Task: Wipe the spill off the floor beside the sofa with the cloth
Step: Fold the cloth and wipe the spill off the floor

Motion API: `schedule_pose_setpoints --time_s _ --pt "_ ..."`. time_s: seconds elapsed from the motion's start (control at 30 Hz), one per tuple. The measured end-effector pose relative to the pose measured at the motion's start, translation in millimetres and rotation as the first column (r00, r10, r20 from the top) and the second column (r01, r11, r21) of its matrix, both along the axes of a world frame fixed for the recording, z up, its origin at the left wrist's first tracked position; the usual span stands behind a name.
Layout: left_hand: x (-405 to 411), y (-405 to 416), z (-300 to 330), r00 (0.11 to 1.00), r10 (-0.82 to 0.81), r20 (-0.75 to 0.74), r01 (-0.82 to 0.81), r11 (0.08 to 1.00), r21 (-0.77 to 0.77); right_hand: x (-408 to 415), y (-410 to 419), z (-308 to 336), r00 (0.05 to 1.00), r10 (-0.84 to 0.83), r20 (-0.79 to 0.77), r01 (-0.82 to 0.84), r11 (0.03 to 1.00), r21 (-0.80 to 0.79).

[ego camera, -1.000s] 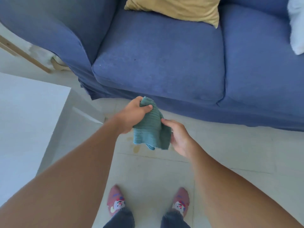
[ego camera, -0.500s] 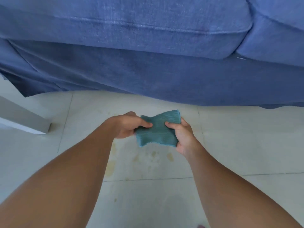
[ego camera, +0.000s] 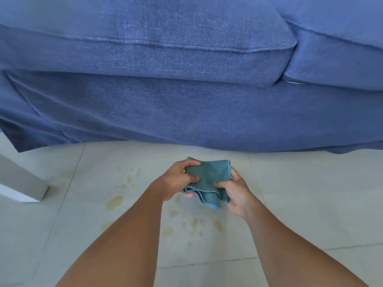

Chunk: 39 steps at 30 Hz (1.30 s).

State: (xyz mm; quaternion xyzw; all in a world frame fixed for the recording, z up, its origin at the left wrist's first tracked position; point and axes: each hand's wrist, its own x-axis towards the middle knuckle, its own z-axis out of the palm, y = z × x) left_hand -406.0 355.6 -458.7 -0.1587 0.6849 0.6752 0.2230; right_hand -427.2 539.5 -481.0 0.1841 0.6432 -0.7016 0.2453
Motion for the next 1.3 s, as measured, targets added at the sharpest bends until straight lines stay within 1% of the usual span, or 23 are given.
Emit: schedule_pose_setpoints --time_s 0.07,0.17,0.27,0.33,0.4,0.47,0.57,0.6,0.63,0.73,0.8,0.87,0.9,0.93,0.97,1.0,1.03,1.07,1.1,1.13,1.2,1.23,1.3 --pt "-4 3 -4 0.998 -0.061 -0.015 0.06 0.996 -0.068 -6 7 -1 0.998 -0.002 -0.067 0.009 0.995 0.1" --pt "-8 13 -17 0.998 -0.052 -0.027 0.049 0.994 -0.099 -9 17 -3 0.99 0.049 -0.135 -0.016 0.972 0.235" --pt "-4 26 -20 0.998 -0.068 0.017 0.069 0.99 -0.123 -5 25 -1 0.992 0.038 -0.124 -0.002 0.961 0.277" --pt "1 29 -18 0.989 -0.149 0.013 0.148 0.968 -0.203 -6 31 -2 0.993 0.044 -0.113 -0.009 0.954 0.299" --pt "7 29 -23 0.97 -0.242 -0.029 0.211 0.894 -0.395 -7 36 -5 0.988 0.087 -0.127 -0.031 0.922 0.387" --pt "12 27 -32 0.957 -0.284 -0.067 0.199 0.805 -0.558 -8 38 -9 0.98 0.129 -0.151 -0.03 0.847 0.531" --pt "22 30 -40 0.928 -0.368 -0.058 0.23 0.689 -0.687 -2 37 -11 0.976 0.167 -0.138 -0.003 0.648 0.762" --pt "24 33 -40 0.911 -0.406 -0.066 0.235 0.645 -0.727 0 37 -10 0.979 0.167 -0.118 -0.01 0.615 0.789" --pt "26 37 -39 0.89 -0.45 -0.077 0.236 0.599 -0.765 1 38 -8 0.983 0.16 -0.094 -0.021 0.601 0.799" --pt "28 55 -40 0.806 -0.587 -0.08 0.25 0.459 -0.852 1 40 -4 0.987 0.162 -0.023 -0.077 0.586 0.807" --pt "28 66 -46 0.766 -0.639 -0.074 0.233 0.383 -0.894 -1 43 -4 0.985 0.172 0.031 -0.124 0.566 0.815" --pt "29 72 -51 0.745 -0.66 -0.097 0.195 0.354 -0.915 -1 45 -6 0.985 0.163 0.064 -0.148 0.587 0.796" --pt "30 73 -54 0.737 -0.666 -0.118 0.17 0.352 -0.921 -1 46 -5 0.989 0.136 0.063 -0.135 0.627 0.767" --pt "31 73 -56 0.733 -0.665 -0.143 0.15 0.363 -0.92 -1 45 -4 0.994 0.09 0.06 -0.105 0.689 0.717" --pt "31 72 -57 0.732 -0.659 -0.173 0.14 0.395 -0.908 -2 46 -4 0.998 0.026 0.065 -0.061 0.763 0.643" --pt "31 70 -57 0.738 -0.643 -0.206 0.144 0.447 -0.883 -1 45 -2 0.996 -0.044 0.079 -0.007 0.833 0.553" --pt "31 66 -57 0.753 -0.613 -0.241 0.153 0.518 -0.841 -1 45 1 0.989 -0.11 0.1 0.05 0.88 0.472" --pt "30 62 -56 0.775 -0.572 -0.27 0.16 0.591 -0.791 -1 45 2 0.979 -0.165 0.117 0.103 0.904 0.415" --pt "29 56 -54 0.796 -0.532 -0.29 0.158 0.644 -0.749 -2 46 2 0.97 -0.209 0.124 0.149 0.914 0.376" --pt "28 51 -54 0.811 -0.503 -0.298 0.145 0.666 -0.732 -1 48 1 0.963 -0.239 0.127 0.181 0.918 0.354" --pt "27 41 -52 0.818 -0.495 -0.293 0.117 0.642 -0.757 4 52 -3 0.961 -0.243 0.134 0.18 0.914 0.364" --pt "26 38 -50 0.803 -0.52 -0.292 0.111 0.611 -0.784 7 53 -6 0.964 -0.23 0.13 0.163 0.906 0.389" --pt "26 33 -48 0.742 -0.614 -0.271 0.136 0.533 -0.835 16 53 -12 0.977 -0.189 0.102 0.119 0.873 0.472"
